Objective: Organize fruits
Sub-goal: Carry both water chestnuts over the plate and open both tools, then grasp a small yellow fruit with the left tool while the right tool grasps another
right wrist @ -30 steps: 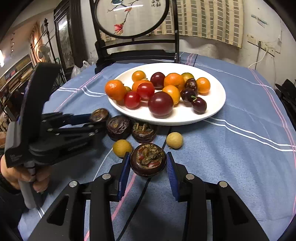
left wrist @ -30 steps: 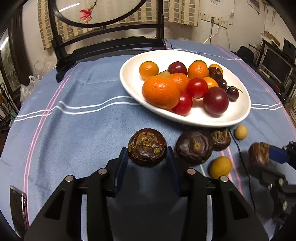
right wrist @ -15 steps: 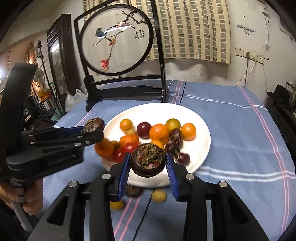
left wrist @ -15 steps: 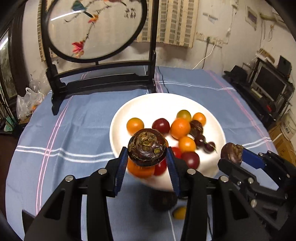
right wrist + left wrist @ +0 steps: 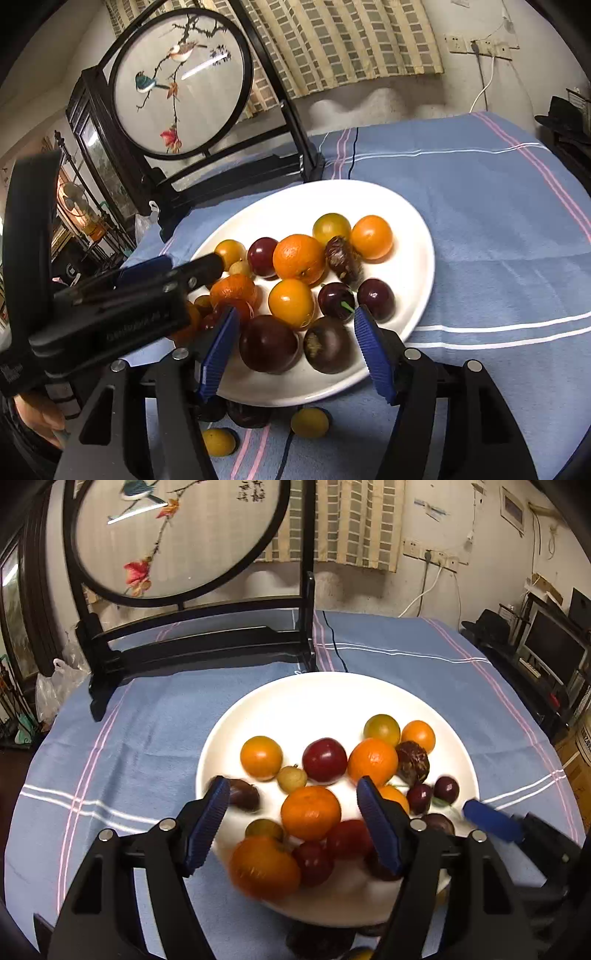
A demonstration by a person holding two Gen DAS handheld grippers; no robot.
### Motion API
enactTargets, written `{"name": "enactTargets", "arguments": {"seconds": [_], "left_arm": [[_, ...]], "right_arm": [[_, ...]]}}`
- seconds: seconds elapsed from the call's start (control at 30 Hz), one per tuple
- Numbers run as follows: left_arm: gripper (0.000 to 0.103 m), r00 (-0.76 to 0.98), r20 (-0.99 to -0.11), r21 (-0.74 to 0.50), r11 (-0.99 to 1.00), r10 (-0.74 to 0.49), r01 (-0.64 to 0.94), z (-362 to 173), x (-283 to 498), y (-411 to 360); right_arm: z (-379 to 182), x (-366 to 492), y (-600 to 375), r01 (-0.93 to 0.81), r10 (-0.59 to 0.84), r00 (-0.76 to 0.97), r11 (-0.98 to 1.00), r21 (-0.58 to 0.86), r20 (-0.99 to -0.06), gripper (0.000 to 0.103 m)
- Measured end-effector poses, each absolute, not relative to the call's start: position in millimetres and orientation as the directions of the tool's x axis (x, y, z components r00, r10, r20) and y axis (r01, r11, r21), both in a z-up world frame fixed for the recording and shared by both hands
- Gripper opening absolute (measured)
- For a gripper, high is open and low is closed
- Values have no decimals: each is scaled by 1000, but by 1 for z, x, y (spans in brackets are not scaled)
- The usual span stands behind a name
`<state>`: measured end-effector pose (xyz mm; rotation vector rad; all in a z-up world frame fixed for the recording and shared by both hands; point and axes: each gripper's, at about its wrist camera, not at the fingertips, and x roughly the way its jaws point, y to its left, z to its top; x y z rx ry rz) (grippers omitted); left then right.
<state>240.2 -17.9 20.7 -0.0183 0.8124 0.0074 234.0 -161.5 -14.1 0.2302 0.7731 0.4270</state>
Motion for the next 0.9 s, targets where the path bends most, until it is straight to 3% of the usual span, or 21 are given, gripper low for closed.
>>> {"name": "enactTargets", "arguments": {"seconds": [0.13, 0.63, 0.9], "left_arm": [[76, 685, -728, -84, 995, -27, -49, 24, 220, -3], [82, 653, -757, -93, 994, -29, -63, 4, 157, 16], [82, 641, -766, -78, 997, -50, -15, -11, 140, 13]], "right_arm": [[-8, 226, -169, -274, 441, 637, 896, 349, -632, 69], [-17, 169, -159, -310, 299, 614, 943, 125, -731, 69], [-38, 171, -139, -336, 240, 592, 941, 35, -769, 54]]}}
